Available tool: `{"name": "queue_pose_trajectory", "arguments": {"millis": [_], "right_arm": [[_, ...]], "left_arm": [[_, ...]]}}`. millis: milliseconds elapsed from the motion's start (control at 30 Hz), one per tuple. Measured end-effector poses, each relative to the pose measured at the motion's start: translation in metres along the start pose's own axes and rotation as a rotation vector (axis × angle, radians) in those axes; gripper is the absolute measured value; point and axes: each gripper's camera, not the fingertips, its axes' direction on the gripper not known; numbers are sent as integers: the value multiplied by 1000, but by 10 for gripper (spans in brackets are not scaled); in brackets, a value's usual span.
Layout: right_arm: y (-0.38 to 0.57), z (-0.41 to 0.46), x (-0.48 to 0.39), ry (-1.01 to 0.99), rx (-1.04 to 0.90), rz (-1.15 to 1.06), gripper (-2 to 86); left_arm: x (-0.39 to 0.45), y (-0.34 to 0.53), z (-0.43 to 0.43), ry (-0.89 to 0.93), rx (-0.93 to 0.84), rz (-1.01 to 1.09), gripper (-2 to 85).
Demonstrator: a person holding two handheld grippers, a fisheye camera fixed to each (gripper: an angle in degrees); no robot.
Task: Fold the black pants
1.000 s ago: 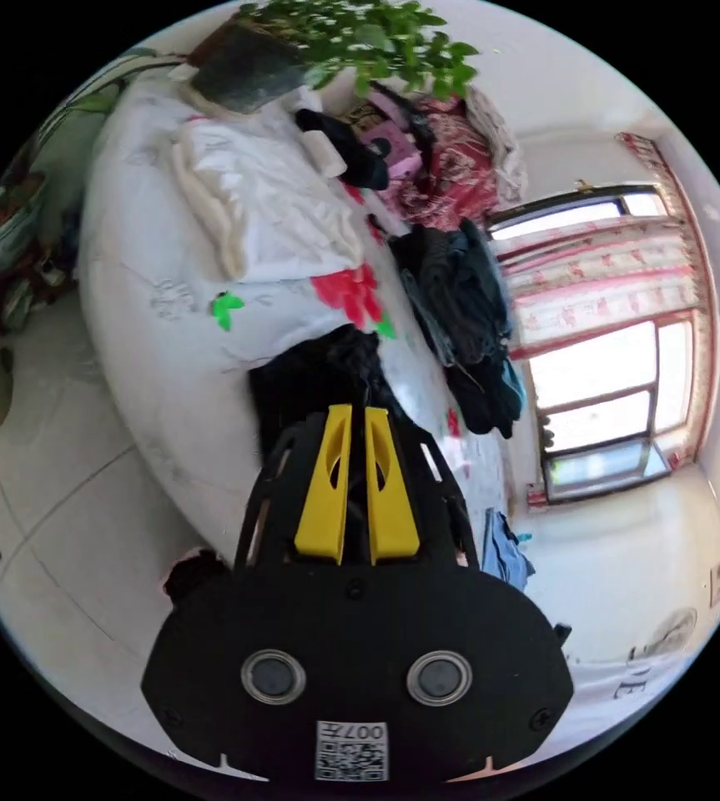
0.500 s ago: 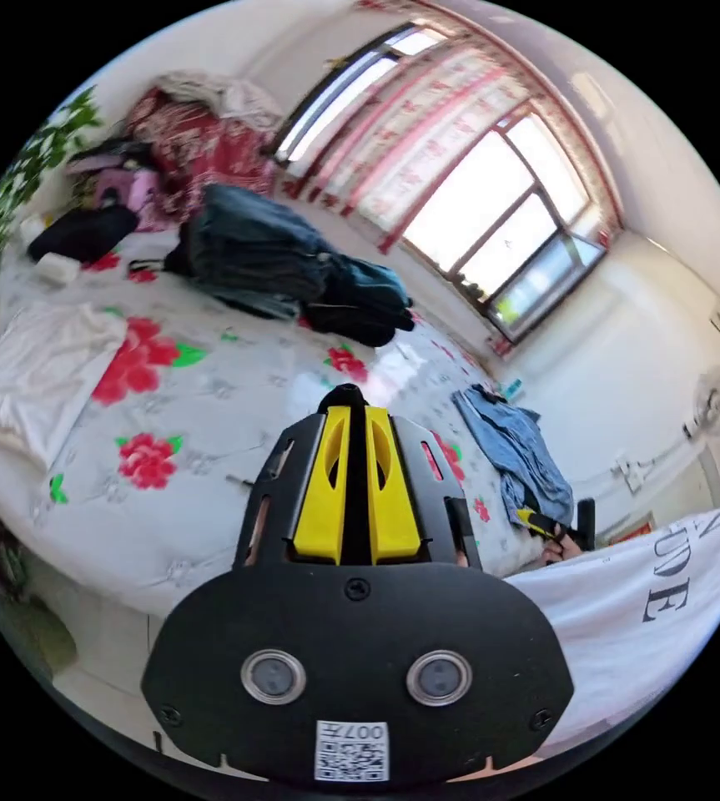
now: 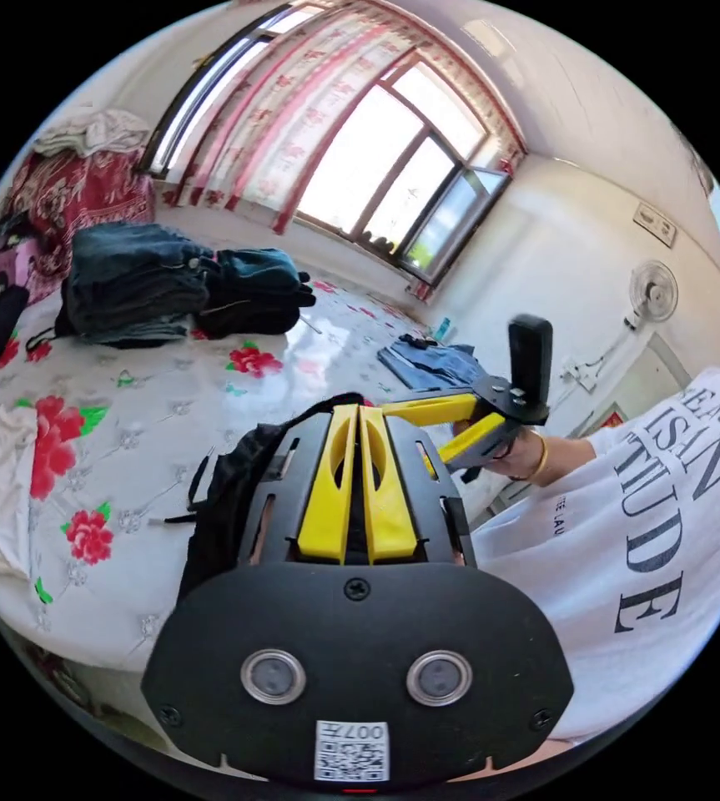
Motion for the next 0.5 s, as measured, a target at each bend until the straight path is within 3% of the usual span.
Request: {"name": "queue_pose_trajectory", "arguments": {"millis": [100,233,367,500], "right_arm": [[-24,53,-9,152,-93,-20,24],[-23,69,9,31,-55,92,3],[-26,72,22,-5,-2,164,5],[-33,82,29,67,25,201,37]], "left_arm": [[-1,12,-5,-41,-15,-47,20],[-11,64,-22,-292,-38,-176,89],[-8,108,7,-361,-227,-216,147],[-1,111,76,-392,-424,-85,156]]}}
